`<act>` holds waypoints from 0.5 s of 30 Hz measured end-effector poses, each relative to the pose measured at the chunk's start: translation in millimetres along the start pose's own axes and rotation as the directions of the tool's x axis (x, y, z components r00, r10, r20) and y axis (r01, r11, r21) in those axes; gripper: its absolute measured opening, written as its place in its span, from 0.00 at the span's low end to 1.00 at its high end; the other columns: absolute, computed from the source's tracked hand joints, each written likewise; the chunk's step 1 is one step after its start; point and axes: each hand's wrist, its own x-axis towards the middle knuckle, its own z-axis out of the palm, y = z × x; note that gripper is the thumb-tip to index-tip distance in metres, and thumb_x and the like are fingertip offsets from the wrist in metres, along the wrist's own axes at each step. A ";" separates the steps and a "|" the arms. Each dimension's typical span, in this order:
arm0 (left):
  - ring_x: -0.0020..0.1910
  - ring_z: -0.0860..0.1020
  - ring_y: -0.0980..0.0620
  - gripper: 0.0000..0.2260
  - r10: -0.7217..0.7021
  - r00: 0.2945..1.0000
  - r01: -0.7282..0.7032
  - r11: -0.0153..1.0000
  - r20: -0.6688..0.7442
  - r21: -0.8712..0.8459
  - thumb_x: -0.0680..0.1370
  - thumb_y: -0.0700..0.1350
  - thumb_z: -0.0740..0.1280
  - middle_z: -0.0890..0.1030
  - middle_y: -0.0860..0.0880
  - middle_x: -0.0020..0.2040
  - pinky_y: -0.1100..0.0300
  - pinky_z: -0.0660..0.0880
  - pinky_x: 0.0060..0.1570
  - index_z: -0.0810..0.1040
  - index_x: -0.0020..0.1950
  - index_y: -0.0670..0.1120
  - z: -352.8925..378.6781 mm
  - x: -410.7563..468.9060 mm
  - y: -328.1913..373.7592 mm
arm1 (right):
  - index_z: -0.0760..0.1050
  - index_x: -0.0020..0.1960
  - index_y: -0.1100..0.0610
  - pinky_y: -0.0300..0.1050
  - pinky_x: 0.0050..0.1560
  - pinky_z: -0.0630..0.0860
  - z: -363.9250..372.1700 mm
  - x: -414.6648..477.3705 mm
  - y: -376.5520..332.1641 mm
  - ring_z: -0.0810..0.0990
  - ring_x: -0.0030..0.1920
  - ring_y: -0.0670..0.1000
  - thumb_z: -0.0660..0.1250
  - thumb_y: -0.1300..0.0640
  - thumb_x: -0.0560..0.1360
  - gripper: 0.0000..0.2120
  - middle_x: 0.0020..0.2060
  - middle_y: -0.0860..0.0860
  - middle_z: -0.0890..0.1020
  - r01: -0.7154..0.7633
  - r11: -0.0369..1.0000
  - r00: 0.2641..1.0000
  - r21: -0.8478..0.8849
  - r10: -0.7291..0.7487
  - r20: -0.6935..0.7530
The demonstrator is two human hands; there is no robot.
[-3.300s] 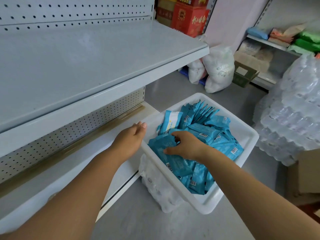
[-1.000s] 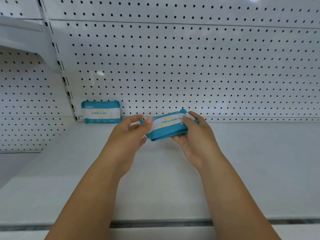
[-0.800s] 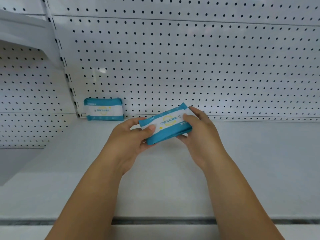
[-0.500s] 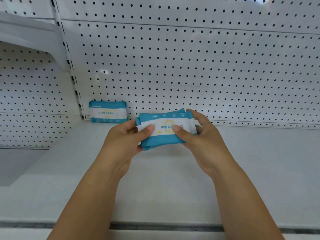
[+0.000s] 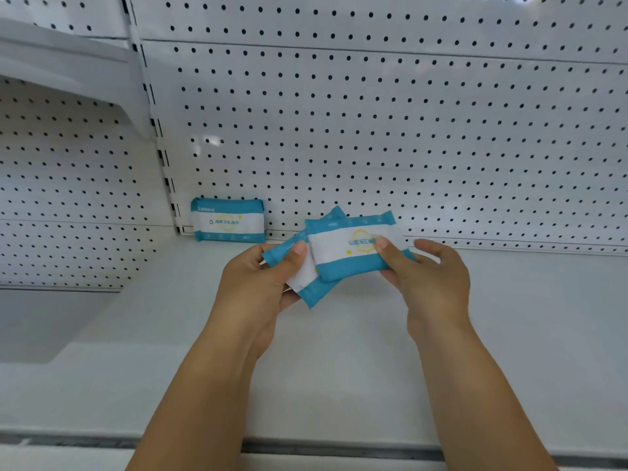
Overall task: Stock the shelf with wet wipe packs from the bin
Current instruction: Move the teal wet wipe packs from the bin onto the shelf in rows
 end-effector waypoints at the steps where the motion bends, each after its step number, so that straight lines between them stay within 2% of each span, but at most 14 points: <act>1: 0.48 0.86 0.48 0.10 0.010 0.999 -0.010 1.000 -0.031 -0.005 0.75 0.42 0.73 0.87 0.46 0.49 0.55 0.83 0.43 0.79 0.53 0.41 -2.4 0.8 0.4 | 0.72 0.62 0.58 0.38 0.42 0.82 -3.2 2.1 -0.4 0.86 0.47 0.52 0.82 0.60 0.66 0.29 0.51 0.58 0.82 -0.006 0.999 0.999 0.034 0.007 -0.036; 3: 0.47 0.86 0.49 0.09 0.035 0.996 -0.035 0.999 -0.088 0.006 0.76 0.43 0.73 0.87 0.48 0.47 0.54 0.83 0.44 0.78 0.53 0.42 -8.5 3.0 1.3 | 0.72 0.63 0.59 0.38 0.42 0.82 -9.6 7.6 -2.2 0.86 0.49 0.51 0.81 0.61 0.67 0.29 0.50 0.56 0.83 -0.021 0.997 0.998 0.073 0.025 -0.060; 7: 0.45 0.86 0.51 0.08 0.057 0.989 -0.054 0.998 -0.137 0.020 0.76 0.45 0.72 0.87 0.49 0.46 0.54 0.83 0.43 0.78 0.52 0.44 -15.7 5.8 0.7 | 0.72 0.63 0.58 0.44 0.49 0.83 -14.6 13.2 -4.0 0.86 0.51 0.52 0.79 0.64 0.69 0.26 0.50 0.54 0.85 -0.098 0.989 0.995 0.110 0.097 0.015; 13: 0.43 0.86 0.53 0.05 0.054 0.987 -0.051 0.999 -0.152 0.018 0.78 0.45 0.70 0.87 0.51 0.45 0.55 0.84 0.41 0.79 0.52 0.47 -16.3 4.8 1.0 | 0.77 0.60 0.60 0.55 0.56 0.82 -11.6 10.8 -2.7 0.87 0.48 0.53 0.79 0.62 0.69 0.22 0.46 0.53 0.88 -0.071 0.997 0.990 0.004 0.069 0.126; 15: 0.45 0.86 0.52 0.05 0.048 0.987 -0.048 0.999 -0.154 0.002 0.78 0.44 0.70 0.87 0.50 0.48 0.54 0.83 0.42 0.79 0.54 0.47 -16.0 4.1 1.0 | 0.78 0.58 0.62 0.57 0.58 0.81 -11.6 10.1 -2.1 0.87 0.48 0.54 0.79 0.61 0.70 0.19 0.45 0.53 0.88 -0.058 0.998 0.988 -0.011 0.059 0.141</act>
